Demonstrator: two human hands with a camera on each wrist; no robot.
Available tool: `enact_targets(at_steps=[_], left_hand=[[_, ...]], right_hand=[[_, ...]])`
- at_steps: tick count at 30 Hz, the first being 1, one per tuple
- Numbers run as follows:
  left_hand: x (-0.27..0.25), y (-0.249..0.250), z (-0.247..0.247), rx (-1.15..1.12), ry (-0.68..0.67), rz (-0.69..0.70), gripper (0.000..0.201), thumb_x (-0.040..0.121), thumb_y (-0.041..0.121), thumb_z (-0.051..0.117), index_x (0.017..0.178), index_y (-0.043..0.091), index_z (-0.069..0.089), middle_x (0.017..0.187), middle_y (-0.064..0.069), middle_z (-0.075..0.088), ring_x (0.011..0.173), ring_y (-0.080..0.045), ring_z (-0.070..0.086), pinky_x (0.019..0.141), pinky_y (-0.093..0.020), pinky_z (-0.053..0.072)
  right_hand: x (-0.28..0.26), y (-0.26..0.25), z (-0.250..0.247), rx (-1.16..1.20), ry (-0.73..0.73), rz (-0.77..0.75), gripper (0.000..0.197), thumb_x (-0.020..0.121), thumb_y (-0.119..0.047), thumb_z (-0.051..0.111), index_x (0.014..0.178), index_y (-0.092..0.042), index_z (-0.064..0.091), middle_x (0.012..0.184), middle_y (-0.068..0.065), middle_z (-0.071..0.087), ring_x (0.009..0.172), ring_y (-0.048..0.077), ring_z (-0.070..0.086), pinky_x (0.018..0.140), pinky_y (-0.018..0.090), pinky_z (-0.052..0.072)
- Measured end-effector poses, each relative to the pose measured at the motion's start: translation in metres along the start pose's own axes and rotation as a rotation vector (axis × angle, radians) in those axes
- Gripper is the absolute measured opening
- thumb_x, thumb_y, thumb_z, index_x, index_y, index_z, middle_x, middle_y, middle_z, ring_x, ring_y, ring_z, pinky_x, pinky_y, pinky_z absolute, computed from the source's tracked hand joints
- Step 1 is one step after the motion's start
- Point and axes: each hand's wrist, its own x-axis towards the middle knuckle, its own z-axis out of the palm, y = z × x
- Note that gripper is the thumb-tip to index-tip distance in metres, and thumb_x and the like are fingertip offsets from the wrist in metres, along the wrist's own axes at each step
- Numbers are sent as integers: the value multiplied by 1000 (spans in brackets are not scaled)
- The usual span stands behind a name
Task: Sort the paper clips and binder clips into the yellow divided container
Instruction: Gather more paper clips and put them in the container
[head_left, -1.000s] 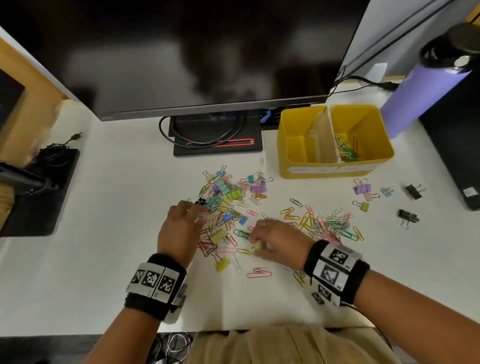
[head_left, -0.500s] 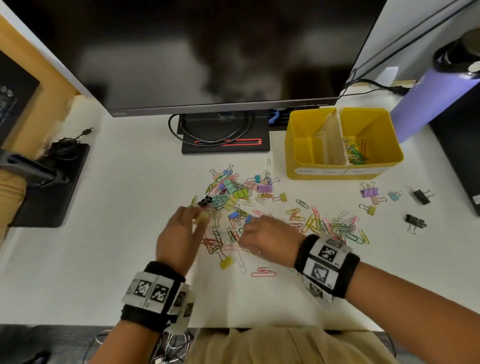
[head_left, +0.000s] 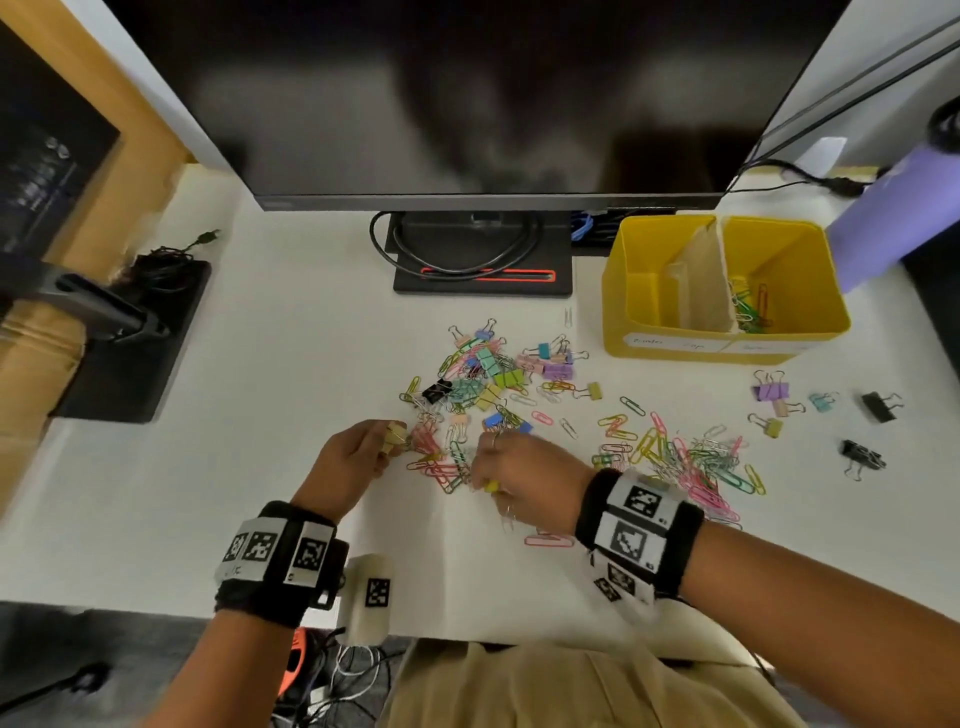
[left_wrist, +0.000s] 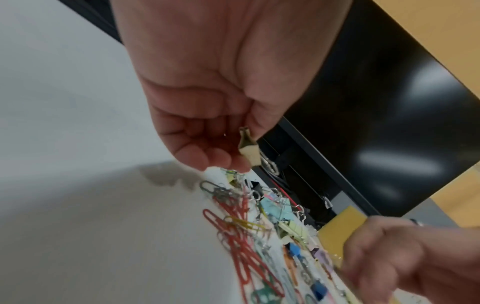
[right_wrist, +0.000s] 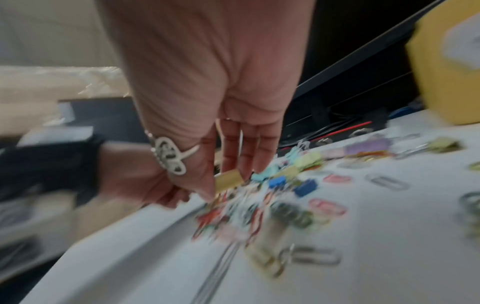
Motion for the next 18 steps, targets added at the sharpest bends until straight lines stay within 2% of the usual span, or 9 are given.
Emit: enact_targets(at_steps=[3,5,7,8,10,12,15,18], left_hand=[[-9,5,3,-80,-80,-15,31,98,10,33,104,11,63,78,-3,59,66,-13,48,63,-19,44],[-15,8,7,-108,-107,-15,30,98,10,33,106,10,62,77,-2,58,67,-13,49,58,-11,48],[-18,10,7,-148,-84,1,29,98,11,34,107,11,62,77,-1,60,67,-12,50,56,-7,49],[-18,9,6,-158,-43,18,28,98,12,35,106,13,62,79,-1,61,66,-12,51,57,-9,49],[-16,4,-1,-74,108,71,24,97,13,39,102,15,62,80,-3,63,66,-15,53,65,-21,50],[-12,-6,-8,166,244,115,22,95,14,44,104,13,64,83,-5,65,71,-20,56,74,-32,47],[-7,-17,-9,431,267,153,21,93,12,49,105,6,65,92,-10,70,84,-25,62,76,-26,42],[-3,-21,-7,495,234,187,20,91,12,52,104,5,66,98,-15,71,88,-29,64,78,-27,44]], right_hand=[[-6,32,-27,25,199,149,30,84,0,52,110,-10,61,115,11,57,108,26,52,91,32,42],[-4,49,-41,-110,157,272,31,86,-7,53,117,-12,56,124,11,54,117,28,48,98,37,39],[0,52,-42,-220,95,324,32,88,-18,55,120,-15,54,131,10,51,124,30,40,104,41,32],[2,46,-40,-226,125,305,31,87,-20,55,118,-15,55,130,9,52,125,30,39,105,43,31],[10,28,-28,-183,238,162,23,85,-13,56,107,-10,62,116,12,61,116,31,47,103,47,38],[27,8,-15,-166,196,24,21,86,-3,51,103,-5,63,107,15,65,105,28,54,100,45,43],[56,-9,7,-193,2,-133,37,87,6,42,121,-1,53,129,19,56,122,30,46,108,41,36],[60,-7,23,-230,-125,-237,43,88,8,36,130,2,45,141,20,43,134,32,33,114,40,27]])
